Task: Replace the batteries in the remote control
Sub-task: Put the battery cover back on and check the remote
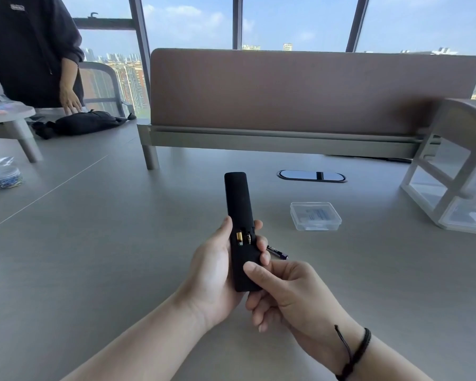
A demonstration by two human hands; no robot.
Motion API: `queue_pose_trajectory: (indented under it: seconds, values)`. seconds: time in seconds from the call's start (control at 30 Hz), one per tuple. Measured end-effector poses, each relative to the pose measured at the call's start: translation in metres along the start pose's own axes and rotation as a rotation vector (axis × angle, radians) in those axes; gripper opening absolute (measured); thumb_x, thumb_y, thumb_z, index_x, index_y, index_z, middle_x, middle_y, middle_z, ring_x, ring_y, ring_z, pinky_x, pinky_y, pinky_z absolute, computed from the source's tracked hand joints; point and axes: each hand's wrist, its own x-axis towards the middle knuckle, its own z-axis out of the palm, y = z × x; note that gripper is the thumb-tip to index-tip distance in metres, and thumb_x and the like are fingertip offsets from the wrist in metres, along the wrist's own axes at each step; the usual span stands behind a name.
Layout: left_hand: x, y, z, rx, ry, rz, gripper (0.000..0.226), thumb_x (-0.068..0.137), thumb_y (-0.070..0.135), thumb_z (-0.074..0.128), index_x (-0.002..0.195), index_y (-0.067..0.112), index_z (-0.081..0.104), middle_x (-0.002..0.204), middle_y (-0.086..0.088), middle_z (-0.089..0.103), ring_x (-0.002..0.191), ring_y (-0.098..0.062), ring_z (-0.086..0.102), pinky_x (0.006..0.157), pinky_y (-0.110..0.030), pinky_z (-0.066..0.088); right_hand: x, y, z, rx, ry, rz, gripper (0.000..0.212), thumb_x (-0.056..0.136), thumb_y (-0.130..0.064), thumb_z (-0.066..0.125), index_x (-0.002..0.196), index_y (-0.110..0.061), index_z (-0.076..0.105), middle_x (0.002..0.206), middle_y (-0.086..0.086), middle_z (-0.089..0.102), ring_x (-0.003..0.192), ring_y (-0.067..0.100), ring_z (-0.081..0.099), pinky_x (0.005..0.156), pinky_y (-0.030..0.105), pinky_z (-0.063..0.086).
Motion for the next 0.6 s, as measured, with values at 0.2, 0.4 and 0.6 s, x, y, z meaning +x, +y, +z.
queue_pose_trajectory:
  seconds: [0.2, 0.4, 0.6]
  values:
    - [-0.0028, -0.0039, 0.0044, -0.002, 0.003, -0.022, 0.047, 0.098, 0.046, 0.039, 0.114, 0.005, 0.054, 0.078, -0.016, 0.053, 0.068, -0.029, 0.054, 0.066, -0.036, 0.045, 0.0014, -0.0004, -0.0031, -0.006, 0.107, 0.06, 0.03, 0.083, -0.024, 0.074, 0.069, 0.0, 0.066, 0.055, 0.019, 0.06, 0.033, 0.021, 0.051, 0.034, 0.024, 0.045]
    - [-0.0066, -0.0012, 0.0079, 0.002, 0.001, -0.001, 0.045, 0.098, 0.048, 0.038, 0.11, 0.008, 0.056, 0.079, -0.014, 0.053, 0.069, -0.029, 0.056, 0.058, -0.034, 0.05, 0.0008, 0.001, 0.0007, -0.039, 0.152, 0.082, 0.04, 0.083, -0.037, 0.073, 0.067, 0.0, 0.067, 0.053, 0.018, 0.06, 0.032, 0.022, 0.049, 0.033, 0.023, 0.041]
    - [-0.0084, -0.0061, 0.0095, 0.002, -0.022, 0.005, 0.046, 0.096, 0.05, 0.041, 0.11, 0.008, 0.056, 0.075, -0.015, 0.052, 0.066, -0.03, 0.056, 0.06, -0.036, 0.053, -0.0007, -0.0003, 0.0028, -0.031, 0.089, 0.055, 0.046, 0.089, -0.038, 0.064, 0.066, 0.001, 0.064, 0.048, 0.015, 0.059, 0.03, 0.02, 0.046, 0.03, 0.021, 0.036]
